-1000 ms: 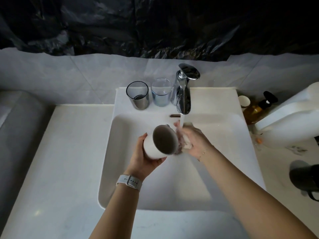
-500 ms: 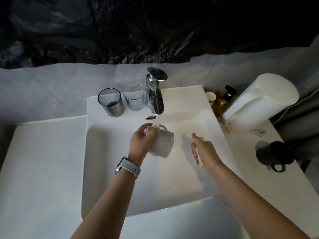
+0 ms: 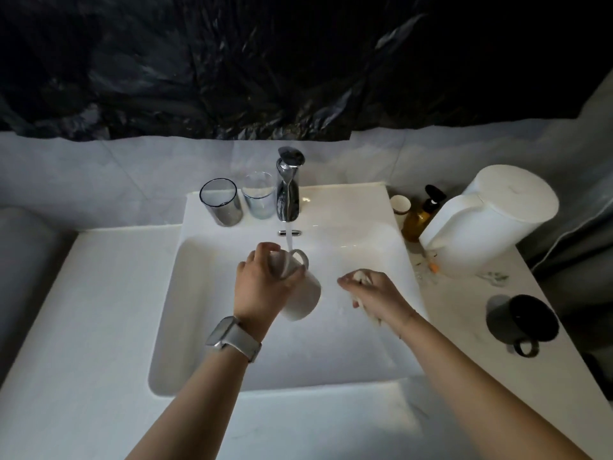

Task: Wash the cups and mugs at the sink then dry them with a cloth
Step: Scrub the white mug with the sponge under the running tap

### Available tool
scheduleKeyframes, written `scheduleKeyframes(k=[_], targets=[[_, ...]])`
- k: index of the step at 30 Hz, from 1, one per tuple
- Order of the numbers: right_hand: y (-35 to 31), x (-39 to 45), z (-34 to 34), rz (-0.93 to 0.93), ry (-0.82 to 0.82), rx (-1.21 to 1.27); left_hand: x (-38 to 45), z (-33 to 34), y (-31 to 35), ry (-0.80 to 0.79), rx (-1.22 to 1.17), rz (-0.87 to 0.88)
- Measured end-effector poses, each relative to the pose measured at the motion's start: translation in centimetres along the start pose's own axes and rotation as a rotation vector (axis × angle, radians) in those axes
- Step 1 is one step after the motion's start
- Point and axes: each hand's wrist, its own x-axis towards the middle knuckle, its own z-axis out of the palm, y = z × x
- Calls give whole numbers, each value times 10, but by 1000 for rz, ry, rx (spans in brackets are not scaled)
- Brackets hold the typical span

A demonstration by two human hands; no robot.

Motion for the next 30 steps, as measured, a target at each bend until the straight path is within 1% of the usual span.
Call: scheduleKeyframes(k=[2,3,4,7,10,12,14,16,18,20,23,25,28,30], targets=[[-4,-3,-4,7,-25,5,-3,-3,8,-58,-409,-277],[-6,-5,-5,10,-41,14,-5,-4,11,-78,-582,-383],[-8,-7,-5,11,-55,32,-7,-5,14,-107,-712,-456],[-15,-12,-3,-22,-80,102,-12,-1,16,-271,-1049,-561],[-23,-17,2,-82,-76,125,-17,6,23,-388,-1296,-681],[-26,-16,2,-82,-20,147,-18,17,27,-413,-1359,-735],[-27,-11,-2,-74,45,127,-16,30,25,-410,-1371,-766],[-28,-2,-8,-99,100,30,-11,38,23,-434,-1351,-753],[-32,11,-16,-126,142,-42,-3,42,22,-491,-1223,-692],[-40,29,-27,-139,196,-79,8,43,22,-510,-902,-602],[-57,64,-43,-152,324,-144,24,48,7,-407,-346,-402],[-71,91,-51,-167,369,-217,28,50,-8,-415,-115,-314],[-85,131,-51,-171,365,-344,26,48,-20,-458,4,-291],[-88,151,-47,-157,348,-396,24,51,-27,-446,75,-283]])
